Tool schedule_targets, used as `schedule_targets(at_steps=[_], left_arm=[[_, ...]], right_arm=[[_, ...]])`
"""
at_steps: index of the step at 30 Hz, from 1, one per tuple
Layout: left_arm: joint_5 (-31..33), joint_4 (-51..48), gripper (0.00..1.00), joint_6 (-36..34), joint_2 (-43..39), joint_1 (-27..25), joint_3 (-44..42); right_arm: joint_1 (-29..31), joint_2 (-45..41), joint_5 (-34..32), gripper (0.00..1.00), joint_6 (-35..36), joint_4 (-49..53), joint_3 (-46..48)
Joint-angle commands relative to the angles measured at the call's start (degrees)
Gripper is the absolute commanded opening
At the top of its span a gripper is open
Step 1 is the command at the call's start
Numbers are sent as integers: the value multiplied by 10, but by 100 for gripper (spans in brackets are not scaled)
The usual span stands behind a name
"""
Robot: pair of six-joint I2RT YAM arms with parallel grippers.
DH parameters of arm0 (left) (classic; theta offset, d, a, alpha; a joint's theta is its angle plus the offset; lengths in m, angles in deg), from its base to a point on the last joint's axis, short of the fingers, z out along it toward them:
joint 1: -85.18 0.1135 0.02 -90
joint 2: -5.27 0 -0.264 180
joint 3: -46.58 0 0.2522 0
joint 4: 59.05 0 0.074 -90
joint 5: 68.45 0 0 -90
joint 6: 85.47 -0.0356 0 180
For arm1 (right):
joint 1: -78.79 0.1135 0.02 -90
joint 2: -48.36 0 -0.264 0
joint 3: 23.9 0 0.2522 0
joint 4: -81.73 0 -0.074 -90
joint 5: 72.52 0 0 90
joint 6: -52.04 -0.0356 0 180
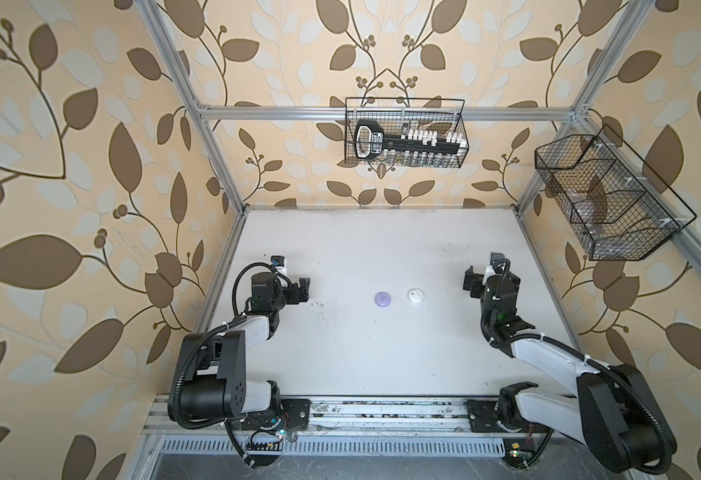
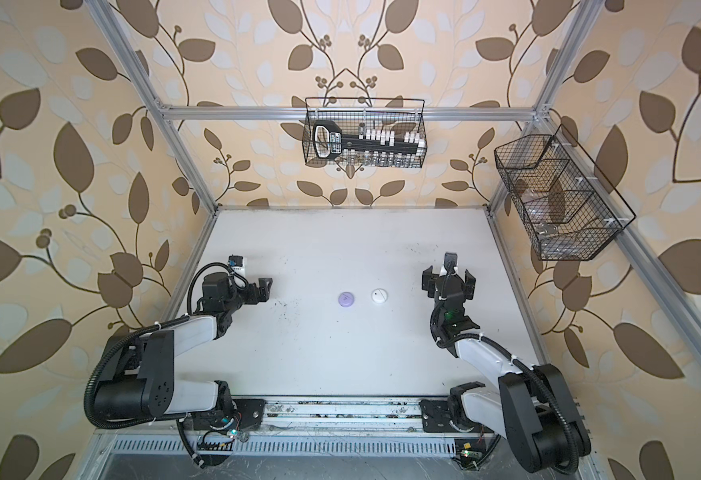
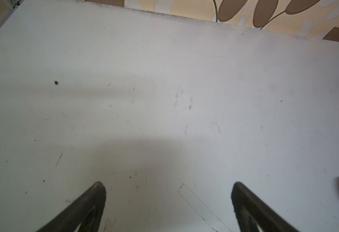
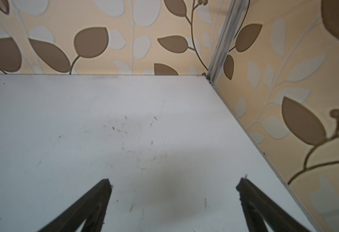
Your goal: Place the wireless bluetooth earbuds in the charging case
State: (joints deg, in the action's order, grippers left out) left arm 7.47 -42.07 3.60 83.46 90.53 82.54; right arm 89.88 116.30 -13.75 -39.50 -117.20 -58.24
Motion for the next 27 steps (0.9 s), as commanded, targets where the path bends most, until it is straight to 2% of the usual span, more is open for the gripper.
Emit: schedule_targets(at_steps=[1, 9, 16, 27], left_arm=[[-2, 109, 99, -12, 10, 7, -21], [5, 233, 99, -6, 68, 7, -64], [9, 195, 99, -7, 60, 7, -51], [66, 145, 99, 18, 71, 7, -17]], right_arm=[[-14, 7, 9, 100, 15, -51, 8], [-49, -6, 108, 100, 14, -99, 53], [-67, -2, 158, 100, 7, -139, 81], [-72, 70, 168, 100, 9, -164, 60]])
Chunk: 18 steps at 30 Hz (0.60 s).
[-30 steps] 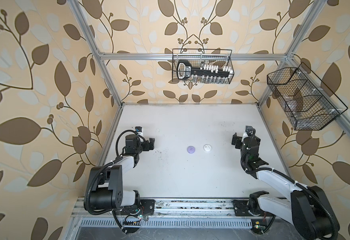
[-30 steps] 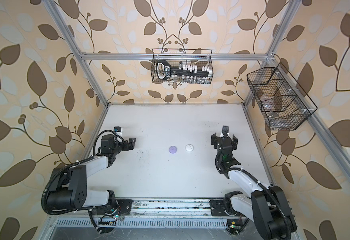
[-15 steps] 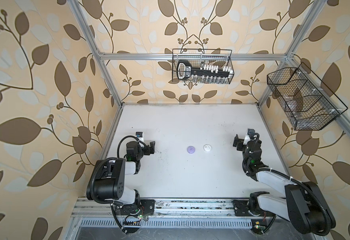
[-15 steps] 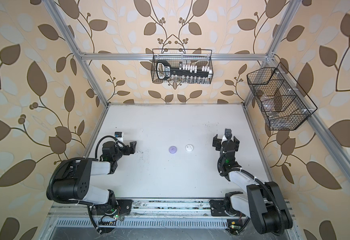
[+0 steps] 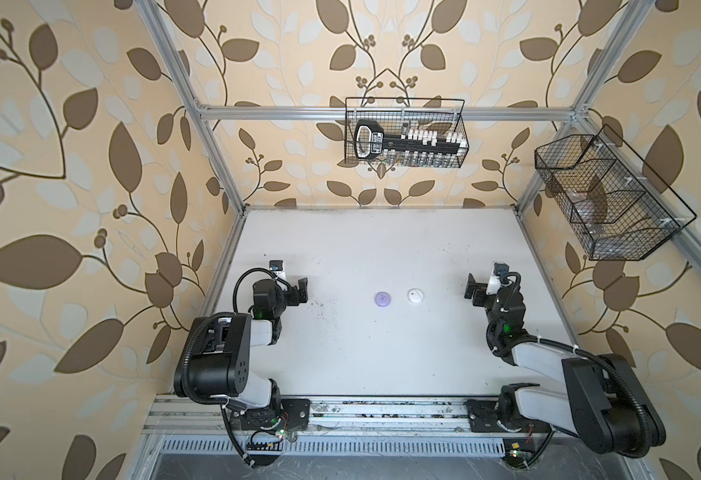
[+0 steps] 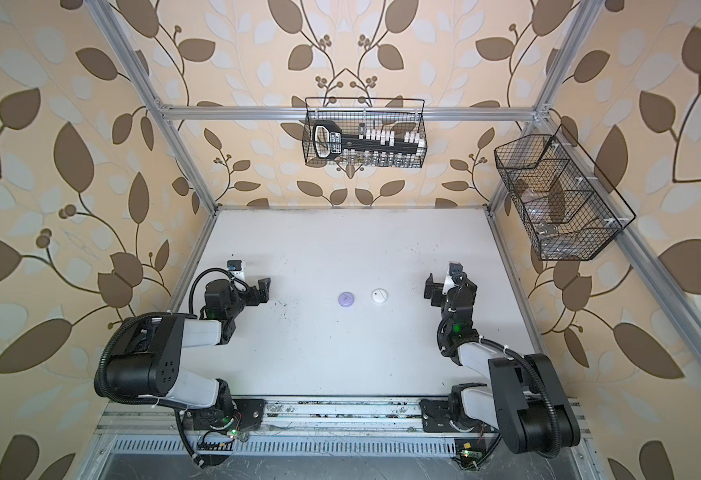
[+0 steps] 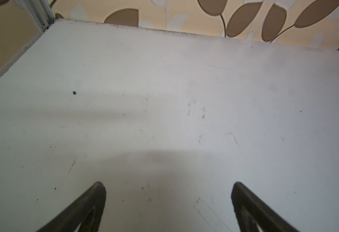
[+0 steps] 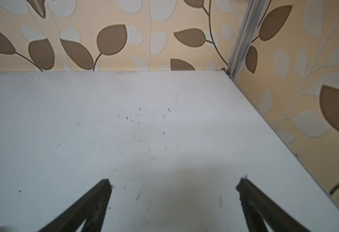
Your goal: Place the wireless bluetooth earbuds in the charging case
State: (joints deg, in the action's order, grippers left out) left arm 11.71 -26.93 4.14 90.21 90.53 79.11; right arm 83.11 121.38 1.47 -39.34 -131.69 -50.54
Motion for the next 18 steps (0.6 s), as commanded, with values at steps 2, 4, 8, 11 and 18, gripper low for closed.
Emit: schedule_targets(at_steps=[2, 4, 8, 11, 18], left_arm=[[37, -28, 99, 18, 8, 7, 31], [36, -30, 99, 17, 9, 7, 32], [22, -34, 99, 8, 10, 7, 34], [17, -33, 99, 7, 10, 6, 34], [17, -30, 99, 7, 12, 6, 34]], right_arm=[[-10, 19, 23, 100, 3, -14, -19], [-9, 18, 16, 100, 1, -21, -15], [-11, 20, 19, 100, 0, -18, -17], [-11, 20, 19, 100, 0, -17, -17], [-21, 23, 59, 100, 3, -40, -5]])
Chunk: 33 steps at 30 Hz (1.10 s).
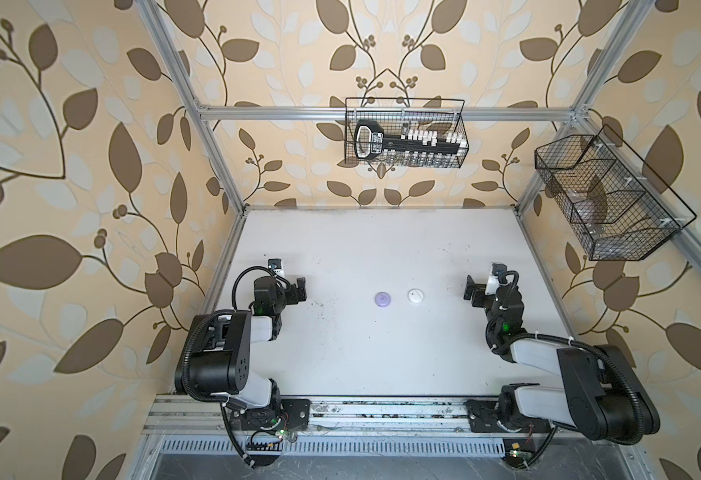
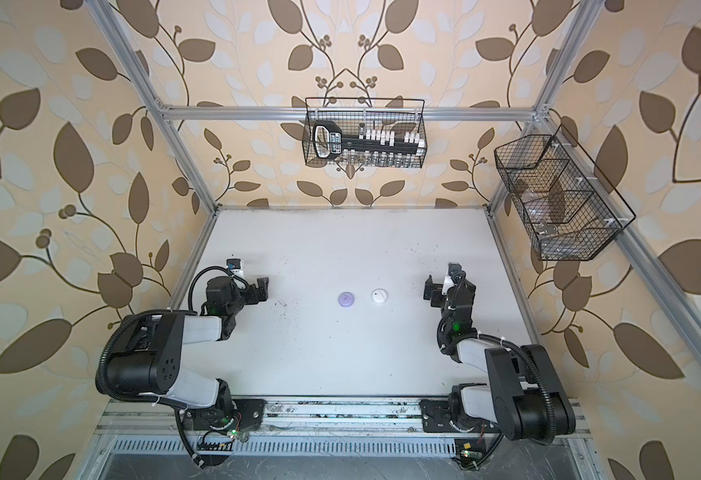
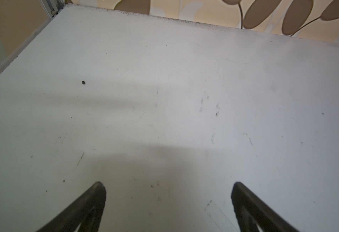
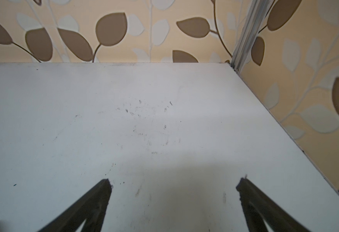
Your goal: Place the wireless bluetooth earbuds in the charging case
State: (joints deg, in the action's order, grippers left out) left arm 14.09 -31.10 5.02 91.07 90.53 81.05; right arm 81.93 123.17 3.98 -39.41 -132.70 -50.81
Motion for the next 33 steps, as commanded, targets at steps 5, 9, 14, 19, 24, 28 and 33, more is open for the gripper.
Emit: schedule_targets(at_steps=[5, 9, 14, 19, 24, 28, 33], left_arm=[[-7, 5, 99, -1, 3, 7, 17], [-7, 5, 99, -1, 3, 7, 18], [-7, 6, 99, -1, 2, 7, 15], [-8, 6, 99, -1, 1, 6, 16], [-7, 6, 99, -1, 2, 6, 16], [-7, 6, 99, -1, 2, 6, 17], [-8, 6, 99, -1, 2, 6, 16]], right_arm=[[-14, 21, 6, 100, -10, -101, 32], [-12, 21, 5, 100, -11, -110, 35], [-11, 20, 3, 100, -10, -111, 37], [3, 20, -13, 100, 0, -111, 37], [3, 20, -13, 100, 0, -111, 36], [3, 20, -13, 100, 0, -111, 37], [3, 20, -14, 100, 0, -111, 36]])
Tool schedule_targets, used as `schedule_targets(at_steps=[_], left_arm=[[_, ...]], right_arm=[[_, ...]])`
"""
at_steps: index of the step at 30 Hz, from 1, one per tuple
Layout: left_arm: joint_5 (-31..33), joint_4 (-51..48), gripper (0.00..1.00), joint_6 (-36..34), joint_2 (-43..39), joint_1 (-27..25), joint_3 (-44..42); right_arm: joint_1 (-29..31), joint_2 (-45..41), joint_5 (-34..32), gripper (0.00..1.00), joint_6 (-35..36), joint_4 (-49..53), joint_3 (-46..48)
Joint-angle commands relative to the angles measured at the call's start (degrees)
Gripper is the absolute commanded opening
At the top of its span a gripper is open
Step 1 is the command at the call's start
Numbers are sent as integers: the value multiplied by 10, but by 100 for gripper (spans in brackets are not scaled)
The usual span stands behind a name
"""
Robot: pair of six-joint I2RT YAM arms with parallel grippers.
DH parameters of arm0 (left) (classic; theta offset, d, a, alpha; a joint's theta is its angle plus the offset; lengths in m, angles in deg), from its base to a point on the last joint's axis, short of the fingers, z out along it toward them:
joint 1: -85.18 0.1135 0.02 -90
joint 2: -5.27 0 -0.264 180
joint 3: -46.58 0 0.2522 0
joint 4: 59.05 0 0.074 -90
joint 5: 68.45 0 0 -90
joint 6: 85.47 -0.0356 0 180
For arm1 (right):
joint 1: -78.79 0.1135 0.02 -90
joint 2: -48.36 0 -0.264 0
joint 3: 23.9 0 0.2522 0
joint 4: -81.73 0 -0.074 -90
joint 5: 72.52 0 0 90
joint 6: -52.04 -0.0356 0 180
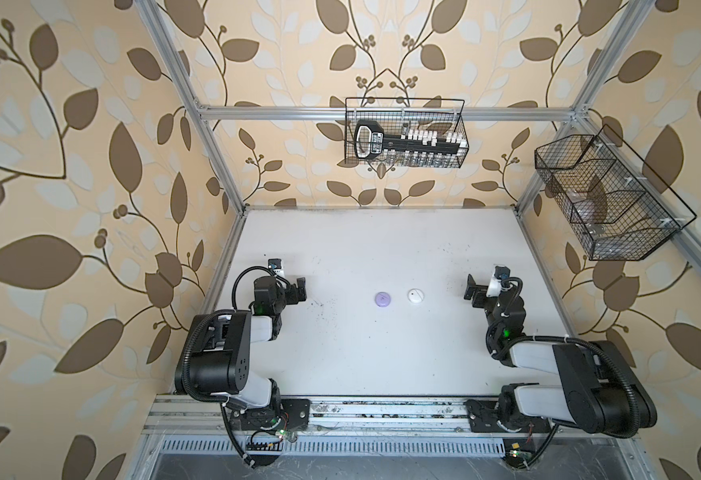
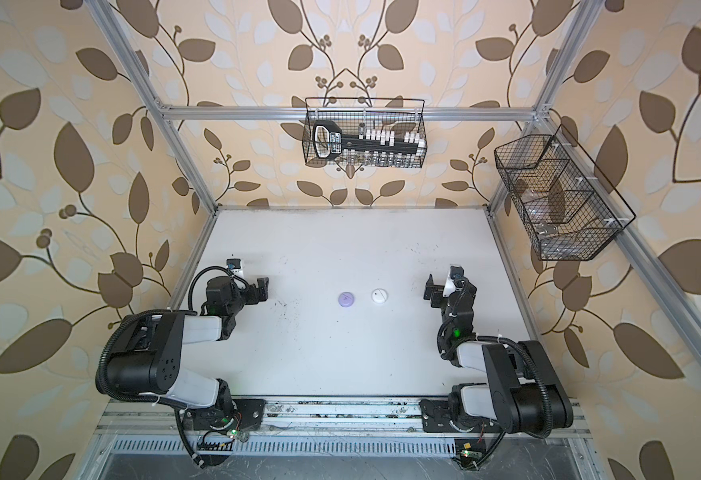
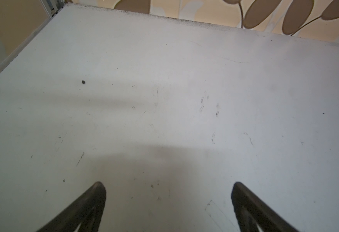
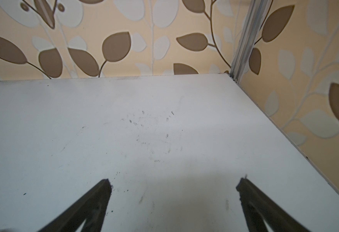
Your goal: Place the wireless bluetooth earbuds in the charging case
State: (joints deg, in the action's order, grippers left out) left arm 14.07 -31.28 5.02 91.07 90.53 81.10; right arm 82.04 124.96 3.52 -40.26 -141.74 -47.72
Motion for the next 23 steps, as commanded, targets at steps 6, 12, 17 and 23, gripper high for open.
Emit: schedule_targets(at_steps=[6, 12, 17, 23], left_arm=[[-7, 7, 99, -1, 2, 6, 16], [-7, 7, 99, -1, 2, 6, 16], [-7, 7, 99, -1, 2, 6, 16], [-7, 7, 99, -1, 1, 7, 15]], right_arm=[[1, 1, -9, 100, 9, -21, 7], [2, 2, -8, 100, 9, -21, 6], [-3, 6, 23, 100, 16, -12, 0], [-3, 3, 22, 100, 16, -15, 2]])
